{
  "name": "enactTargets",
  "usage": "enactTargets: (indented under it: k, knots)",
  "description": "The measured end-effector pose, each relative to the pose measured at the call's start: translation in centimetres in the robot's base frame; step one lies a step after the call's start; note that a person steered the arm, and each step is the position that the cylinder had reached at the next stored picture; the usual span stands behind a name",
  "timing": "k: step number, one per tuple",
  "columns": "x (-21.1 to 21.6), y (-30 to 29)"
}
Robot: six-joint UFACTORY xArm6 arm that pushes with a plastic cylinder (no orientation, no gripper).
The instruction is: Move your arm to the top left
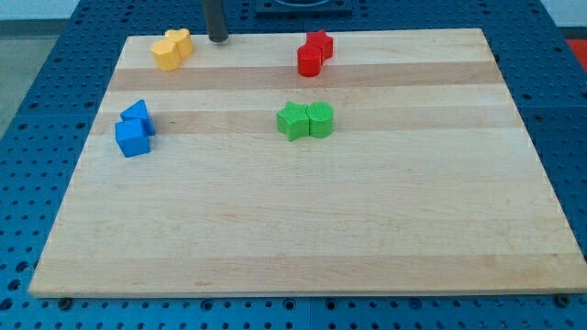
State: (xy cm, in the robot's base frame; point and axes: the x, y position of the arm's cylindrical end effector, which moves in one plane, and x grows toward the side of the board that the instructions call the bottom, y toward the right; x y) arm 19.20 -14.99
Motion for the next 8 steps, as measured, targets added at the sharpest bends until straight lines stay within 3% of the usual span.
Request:
enactTargets:
  k: [3,5,7,8]
  knots:
    - [1.0,0.4]
    - [6.1,0.4]
    - [11.4,-6.8]
    - [10.5,-13.0]
